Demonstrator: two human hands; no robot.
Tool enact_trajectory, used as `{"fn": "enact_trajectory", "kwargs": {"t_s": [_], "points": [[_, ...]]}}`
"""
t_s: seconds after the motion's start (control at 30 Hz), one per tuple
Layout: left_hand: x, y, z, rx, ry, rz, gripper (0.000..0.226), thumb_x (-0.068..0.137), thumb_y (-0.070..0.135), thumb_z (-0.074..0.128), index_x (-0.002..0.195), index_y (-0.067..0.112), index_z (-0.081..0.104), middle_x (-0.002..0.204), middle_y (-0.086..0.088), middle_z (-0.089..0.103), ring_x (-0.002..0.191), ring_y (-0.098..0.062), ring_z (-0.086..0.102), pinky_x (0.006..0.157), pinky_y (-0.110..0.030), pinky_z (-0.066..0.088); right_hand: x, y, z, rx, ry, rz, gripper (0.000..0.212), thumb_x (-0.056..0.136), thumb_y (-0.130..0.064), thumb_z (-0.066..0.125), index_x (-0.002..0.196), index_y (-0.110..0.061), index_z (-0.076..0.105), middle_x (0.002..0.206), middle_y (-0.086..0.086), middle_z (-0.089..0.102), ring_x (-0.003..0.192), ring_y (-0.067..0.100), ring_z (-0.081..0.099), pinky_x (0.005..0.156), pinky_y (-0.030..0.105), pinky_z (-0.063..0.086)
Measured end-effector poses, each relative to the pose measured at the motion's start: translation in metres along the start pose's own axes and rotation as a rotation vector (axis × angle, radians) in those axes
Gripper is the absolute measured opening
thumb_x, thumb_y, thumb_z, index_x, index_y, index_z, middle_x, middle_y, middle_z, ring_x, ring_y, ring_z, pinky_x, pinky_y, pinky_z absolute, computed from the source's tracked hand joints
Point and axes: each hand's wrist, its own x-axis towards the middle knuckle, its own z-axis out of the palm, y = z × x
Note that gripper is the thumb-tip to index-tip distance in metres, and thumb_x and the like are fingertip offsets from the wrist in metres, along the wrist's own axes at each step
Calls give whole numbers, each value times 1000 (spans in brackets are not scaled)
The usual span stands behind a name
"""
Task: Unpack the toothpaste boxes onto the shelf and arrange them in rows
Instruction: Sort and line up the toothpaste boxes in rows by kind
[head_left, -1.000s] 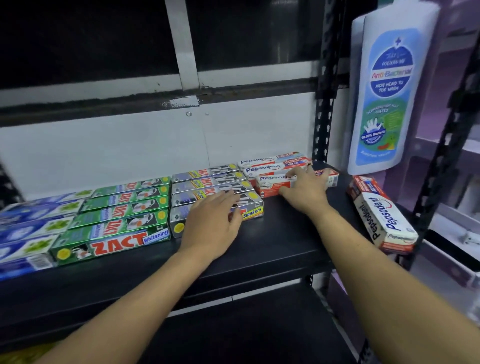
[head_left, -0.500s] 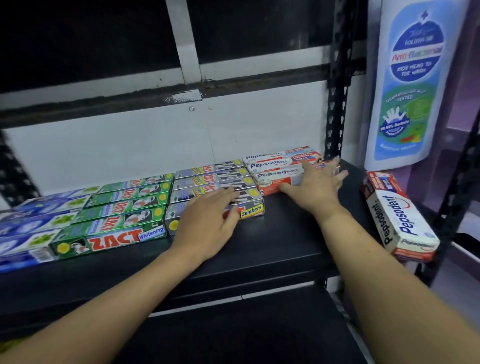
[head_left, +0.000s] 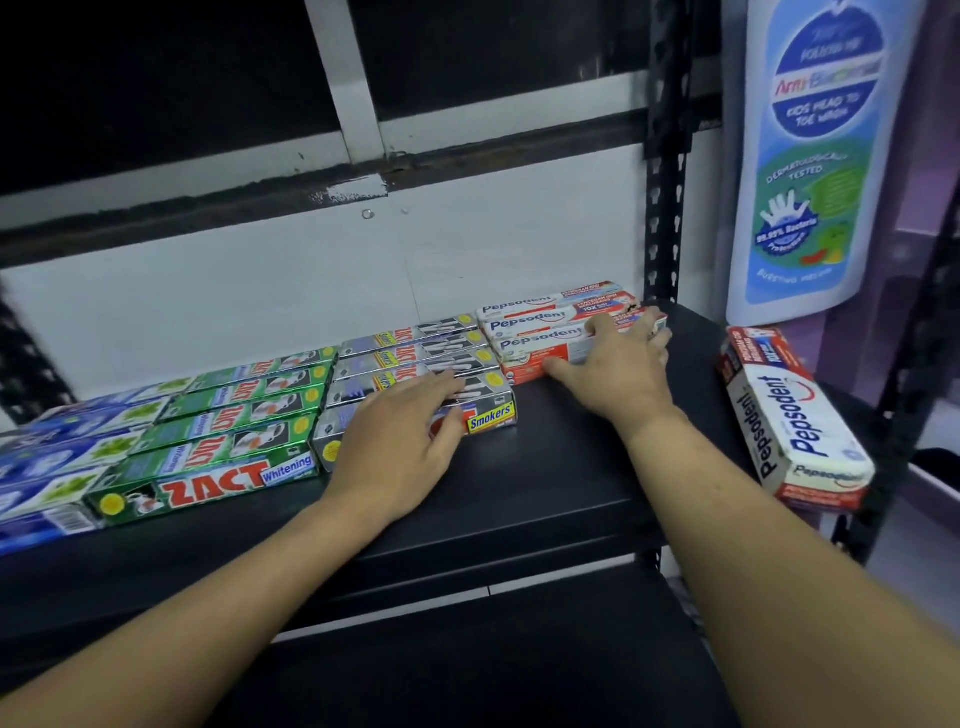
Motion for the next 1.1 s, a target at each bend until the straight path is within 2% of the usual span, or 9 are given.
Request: {"fn": "enact_trajectory", "kwargs": {"t_s": [0.2,0.43,0.63,1.1], "points": [[0,-3,1,2,2,0,48,93,45,40,130,26,63,137,9,60,126,-15,54,105,-36,43,0,0,1,-45,-23,9,80,85,-62,59,150,-27,29,157,29,-13,145,49,-9,120,52,2],[0,-3,2,6,2,-1,48,92,46,39,130,26,62,137,10,60,126,-15,54,105,-37,44,1,-3,4,-121,-40,33,79,86,-61,50,151,-21,25,155,33,-16,145,48,-13,119,55,-3],[0,-4,2,1,-9,-8,50,93,48,37,131,28,61,139,10,58,129,-13,52,107,-38,43,2,-4,3,-109,-60,47,83,84,-60,50,152,-21,23,156,31,-18,145,46,-17,118,55,-7],[-3,1,-3,-11,15,-13,46,92,42,41,128,25,64,132,9,63,122,-17,57,101,-33,42,0,-5,1,-135,-66,50,86,84,-61,52,153,-20,22,157,29,-17,145,46,-18,119,55,-7]]}}
